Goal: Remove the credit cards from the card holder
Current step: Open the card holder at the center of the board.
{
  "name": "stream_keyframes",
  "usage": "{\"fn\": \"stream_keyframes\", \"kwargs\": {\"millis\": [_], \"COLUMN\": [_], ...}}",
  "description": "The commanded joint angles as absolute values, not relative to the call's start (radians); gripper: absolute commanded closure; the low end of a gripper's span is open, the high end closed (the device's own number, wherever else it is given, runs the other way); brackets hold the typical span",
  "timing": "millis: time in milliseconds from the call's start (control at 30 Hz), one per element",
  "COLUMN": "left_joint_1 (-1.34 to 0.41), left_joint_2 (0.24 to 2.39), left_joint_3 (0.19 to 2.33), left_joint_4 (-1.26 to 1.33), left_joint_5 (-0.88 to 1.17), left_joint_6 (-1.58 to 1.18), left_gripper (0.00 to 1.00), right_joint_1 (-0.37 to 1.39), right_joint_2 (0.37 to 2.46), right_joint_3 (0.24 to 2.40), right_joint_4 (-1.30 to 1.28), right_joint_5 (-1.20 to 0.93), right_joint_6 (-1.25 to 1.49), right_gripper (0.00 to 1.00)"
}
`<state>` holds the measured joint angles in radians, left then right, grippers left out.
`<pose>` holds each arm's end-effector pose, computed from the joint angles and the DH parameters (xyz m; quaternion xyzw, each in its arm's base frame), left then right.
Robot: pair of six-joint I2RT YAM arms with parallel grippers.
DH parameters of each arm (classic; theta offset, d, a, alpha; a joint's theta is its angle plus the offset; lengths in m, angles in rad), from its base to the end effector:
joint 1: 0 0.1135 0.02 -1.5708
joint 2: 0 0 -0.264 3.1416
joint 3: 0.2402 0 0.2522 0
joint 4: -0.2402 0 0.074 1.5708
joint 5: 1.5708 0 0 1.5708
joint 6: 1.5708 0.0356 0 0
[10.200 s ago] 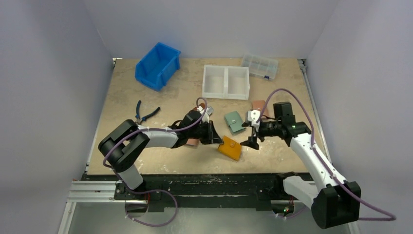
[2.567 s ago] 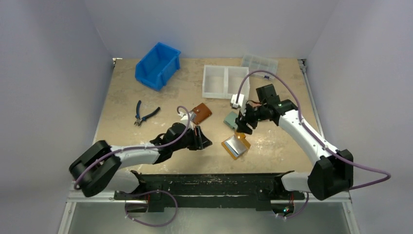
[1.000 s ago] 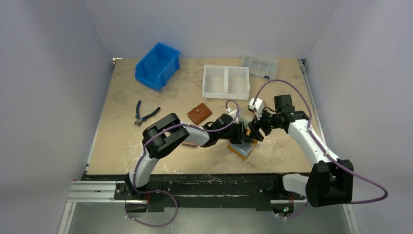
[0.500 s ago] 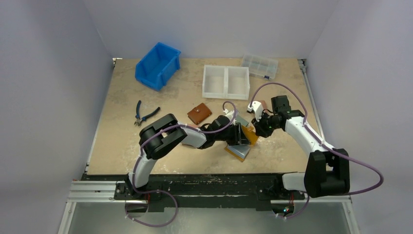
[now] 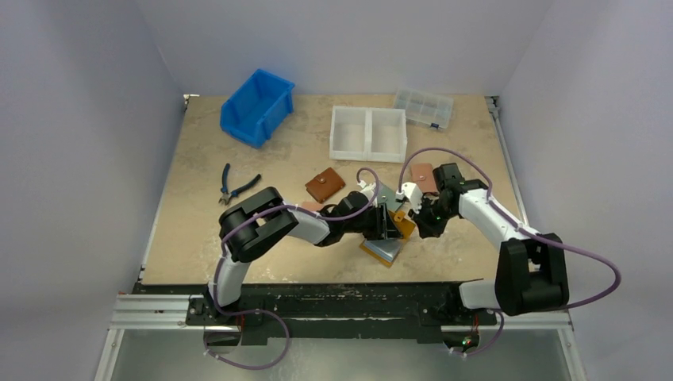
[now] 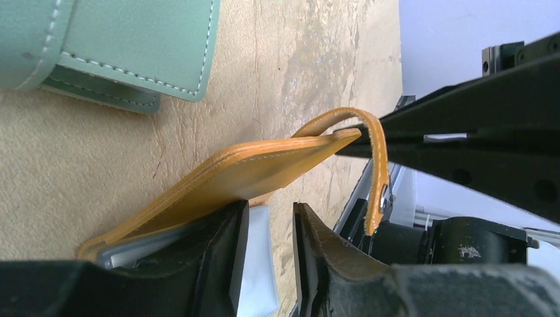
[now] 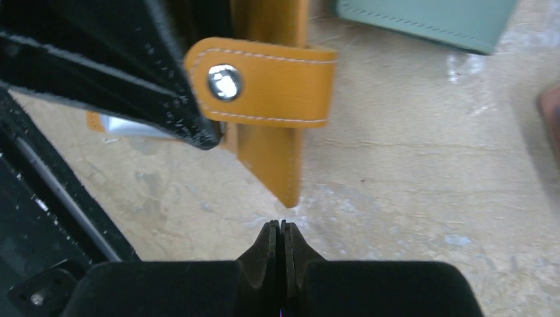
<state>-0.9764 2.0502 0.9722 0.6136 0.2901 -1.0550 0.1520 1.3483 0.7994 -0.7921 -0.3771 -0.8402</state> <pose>0.2196 -0.3430 0.1119 0.0428 0.8442 -0.5067 0.1695 0.2218 0.0472 0.1901 -0.4834 0.8479 0.1373 0.1688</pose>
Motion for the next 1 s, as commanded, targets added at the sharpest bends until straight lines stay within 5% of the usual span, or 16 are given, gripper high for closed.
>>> {"fn": "stream_keyframes", "kwargs": {"millis": [0, 267, 767, 967], "left_joint_1": [-0.973, -0.968, -0.914, -0.896], "left_joint_2": [2.044, 2.046, 2.047, 1.916], "left_joint_3": [0.967, 1.09, 1.179, 1.135], "left_joint_4": [0.524, 0.144, -0.18, -0.112], "left_joint_5": [0.251, 0.207, 0.318, 0.311], "left_joint_6": [-0.994, -0.831, -0.508, -0.516], "left_gripper": [0.65, 0.67, 0.71, 0.61], "right_joint_1": [0.165, 0.155, 0.155, 0.155], "right_joint_2": [1.334, 1.249, 1.273, 1.31], "right_joint_3": [0.818, 0.956, 0.945, 0.972], "right_joint_4": [-0.852, -0.891, -0.664, -0.606], "right_joint_5": [-0.406, -0.559, -0.713, -0.695], "right_joint_6": [-0.877, -0.841, -0.672, -0.62], "right_gripper": [1.0, 0.68, 0.63, 0.6]}}
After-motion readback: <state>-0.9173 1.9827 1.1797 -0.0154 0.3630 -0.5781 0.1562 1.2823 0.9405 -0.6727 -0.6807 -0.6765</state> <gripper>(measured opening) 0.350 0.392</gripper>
